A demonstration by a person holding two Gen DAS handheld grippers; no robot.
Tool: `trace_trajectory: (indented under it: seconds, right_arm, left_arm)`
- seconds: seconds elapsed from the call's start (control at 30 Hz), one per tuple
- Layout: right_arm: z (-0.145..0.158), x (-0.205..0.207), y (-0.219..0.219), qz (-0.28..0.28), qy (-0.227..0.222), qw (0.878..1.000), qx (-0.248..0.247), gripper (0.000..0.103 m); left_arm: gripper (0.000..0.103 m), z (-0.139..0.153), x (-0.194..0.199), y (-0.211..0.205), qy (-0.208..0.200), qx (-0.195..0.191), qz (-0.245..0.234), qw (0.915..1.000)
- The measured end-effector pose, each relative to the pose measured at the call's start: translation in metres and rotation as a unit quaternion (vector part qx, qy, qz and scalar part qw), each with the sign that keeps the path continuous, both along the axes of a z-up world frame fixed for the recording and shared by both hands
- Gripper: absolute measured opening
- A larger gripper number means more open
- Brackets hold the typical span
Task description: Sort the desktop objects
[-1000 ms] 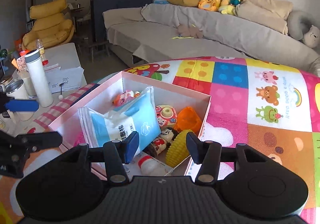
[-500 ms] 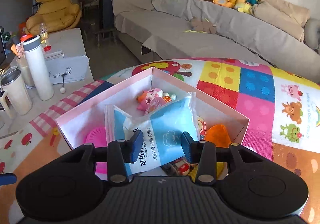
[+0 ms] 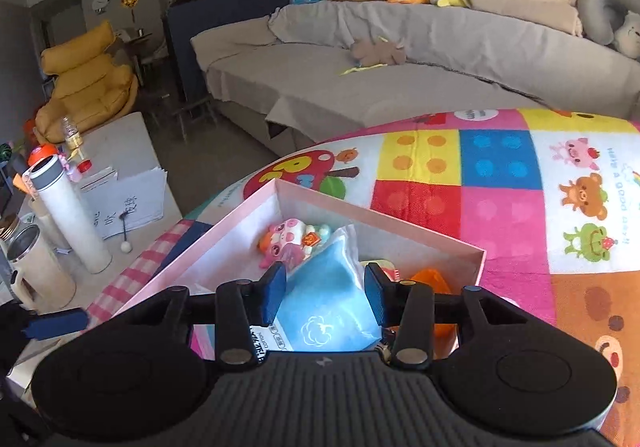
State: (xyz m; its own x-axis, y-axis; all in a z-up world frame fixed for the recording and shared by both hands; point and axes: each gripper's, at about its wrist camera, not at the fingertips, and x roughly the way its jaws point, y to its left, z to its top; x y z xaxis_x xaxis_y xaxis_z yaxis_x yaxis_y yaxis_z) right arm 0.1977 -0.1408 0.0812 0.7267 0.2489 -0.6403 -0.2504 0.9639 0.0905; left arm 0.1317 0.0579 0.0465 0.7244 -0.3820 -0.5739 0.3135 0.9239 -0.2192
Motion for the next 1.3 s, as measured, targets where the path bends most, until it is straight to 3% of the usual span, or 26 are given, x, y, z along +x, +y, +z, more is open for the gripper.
trace_trajectory:
  seconds: [0.23,0.43,0.57,0.63,0.8,0.9,0.93,0.97,1.07,1.17,1.3]
  right_arm:
    - [-0.020,0.021,0.019,0.029,0.038,0.998,-0.045,0.047]
    - [-0.014,0.009,0.022,0.010,0.039,0.990,-0.138,0.047]
    - [-0.031,0.008,0.026,0.033,0.063,0.991,-0.115,0.051]
    - [-0.032,0.001,0.025,0.036,0.040,0.991,-0.121,0.051]
    - [0.007,-0.044,-0.019,0.016,-0.027,0.999,-0.033,0.053]
    - [0.021,-0.094,-0.041,0.027,-0.066,0.997,-0.024,0.083]
    - [0.022,-0.112,-0.047,0.034,-0.072,0.997,-0.019,0.100]
    - [0.021,-0.129,-0.053,0.046,-0.075,0.996,-0.014,0.103]
    - [0.004,-0.167,-0.065,0.068,-0.053,0.996,-0.011,0.103]
    - [-0.026,-0.184,-0.077,0.043,-0.020,0.999,0.005,0.103]
    - [-0.067,-0.184,-0.077,-0.002,0.011,1.000,-0.008,0.103]
  left_arm:
    - [0.103,-0.004,-0.006,-0.012,0.009,-0.003,-0.009,0.9999]
    - [0.103,-0.001,-0.023,-0.038,0.016,-0.021,-0.058,0.9979]
    - [0.103,-0.007,-0.041,-0.049,0.016,0.016,-0.036,0.9991]
    - [0.103,-0.010,-0.054,-0.044,0.014,0.032,0.008,0.9993]
    - [0.103,-0.018,-0.089,-0.030,0.000,0.066,0.121,0.9904]
    - [0.103,-0.025,-0.105,-0.033,-0.002,0.099,0.162,0.9818]
    - [0.103,-0.028,-0.109,-0.035,0.000,0.103,0.167,0.9805]
    - [0.103,-0.031,-0.110,-0.038,0.006,0.106,0.169,0.9798]
    - [0.103,-0.036,-0.110,-0.048,0.025,0.110,0.186,0.9760]
    - [0.103,-0.039,-0.105,-0.055,0.013,0.131,0.190,0.9729]
    - [0.103,-0.041,-0.102,-0.052,0.014,0.125,0.182,0.9752]
